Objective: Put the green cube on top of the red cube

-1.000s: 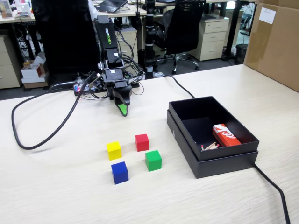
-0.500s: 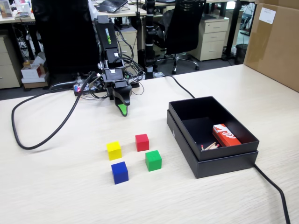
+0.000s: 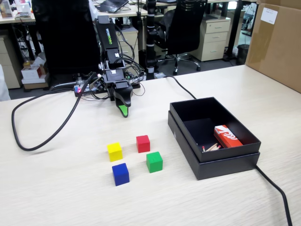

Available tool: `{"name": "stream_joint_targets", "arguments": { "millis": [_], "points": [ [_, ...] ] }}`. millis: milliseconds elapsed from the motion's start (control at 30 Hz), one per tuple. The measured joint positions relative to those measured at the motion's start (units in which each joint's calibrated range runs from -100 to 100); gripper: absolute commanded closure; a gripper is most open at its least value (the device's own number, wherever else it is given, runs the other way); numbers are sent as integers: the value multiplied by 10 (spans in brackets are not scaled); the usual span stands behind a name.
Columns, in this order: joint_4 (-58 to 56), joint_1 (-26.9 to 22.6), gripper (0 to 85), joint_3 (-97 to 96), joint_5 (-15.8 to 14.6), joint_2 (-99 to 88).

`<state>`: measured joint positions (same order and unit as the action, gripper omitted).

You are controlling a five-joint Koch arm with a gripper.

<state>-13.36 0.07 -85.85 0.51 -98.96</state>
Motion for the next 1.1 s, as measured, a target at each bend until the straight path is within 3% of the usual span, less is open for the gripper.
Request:
{"name": "stream_joint_targets", "arguments": {
  "millis": [167,367,600,900,1100],
  "points": [
    [-147,2,378,115,-12,21],
    [-245,3,383,298,-22,104],
    [-427,3,411,665,-44,377],
    [-523,4,428,1052,-33,753],
    [-523,1,426,1169,-26,932]
  ]
}}
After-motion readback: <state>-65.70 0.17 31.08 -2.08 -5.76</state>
